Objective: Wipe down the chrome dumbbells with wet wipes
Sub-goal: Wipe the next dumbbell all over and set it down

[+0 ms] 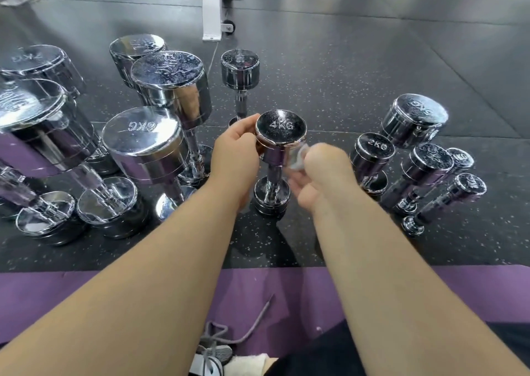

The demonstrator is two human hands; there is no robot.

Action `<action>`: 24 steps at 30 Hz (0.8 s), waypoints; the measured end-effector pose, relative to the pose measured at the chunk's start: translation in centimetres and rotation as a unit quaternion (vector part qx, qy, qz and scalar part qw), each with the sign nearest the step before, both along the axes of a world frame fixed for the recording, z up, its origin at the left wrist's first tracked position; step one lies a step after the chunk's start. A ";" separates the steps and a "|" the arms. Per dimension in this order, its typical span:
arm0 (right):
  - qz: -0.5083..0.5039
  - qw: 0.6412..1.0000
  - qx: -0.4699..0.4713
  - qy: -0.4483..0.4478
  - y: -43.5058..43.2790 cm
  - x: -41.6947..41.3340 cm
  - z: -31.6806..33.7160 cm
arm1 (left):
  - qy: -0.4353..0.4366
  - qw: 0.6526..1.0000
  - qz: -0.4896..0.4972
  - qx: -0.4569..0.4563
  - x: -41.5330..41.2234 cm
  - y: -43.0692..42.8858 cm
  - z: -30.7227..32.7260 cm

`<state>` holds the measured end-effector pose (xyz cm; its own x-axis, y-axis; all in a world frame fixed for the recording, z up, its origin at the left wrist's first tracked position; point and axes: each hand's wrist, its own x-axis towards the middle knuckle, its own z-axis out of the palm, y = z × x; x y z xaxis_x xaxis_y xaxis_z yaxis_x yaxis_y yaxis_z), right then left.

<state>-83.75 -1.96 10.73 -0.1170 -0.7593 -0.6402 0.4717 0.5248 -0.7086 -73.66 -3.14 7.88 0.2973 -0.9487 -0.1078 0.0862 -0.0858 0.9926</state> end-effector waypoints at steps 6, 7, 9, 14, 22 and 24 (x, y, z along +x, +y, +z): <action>-0.054 0.991 -0.005 -0.124 -0.1 -0.6 -0.7 | -0.006 0.999 -0.034 0.040 0.2 0.4 1.0; -0.060 0.989 -0.012 -0.136 -0.1 -0.7 -0.9 | -0.020 0.997 -0.046 0.060 0.4 0.1 1.5; -0.054 0.990 -0.020 -0.132 -0.1 -0.9 -1.2 | -0.083 0.989 -0.085 0.092 0.8 -0.6 2.7; -0.057 0.985 -0.012 -0.162 -0.8 -1.7 -1.2 | -0.096 0.979 -0.139 0.119 -0.2 -1.5 3.6; -0.060 0.993 -0.032 -0.100 -1.8 -1.9 -1.1 | 0.015 0.988 -0.063 0.143 -2.0 0.6 3.7; -0.062 0.992 -0.031 -0.105 -0.7 -1.7 -1.1 | 0.042 0.987 -0.048 0.145 -2.7 1.3 3.8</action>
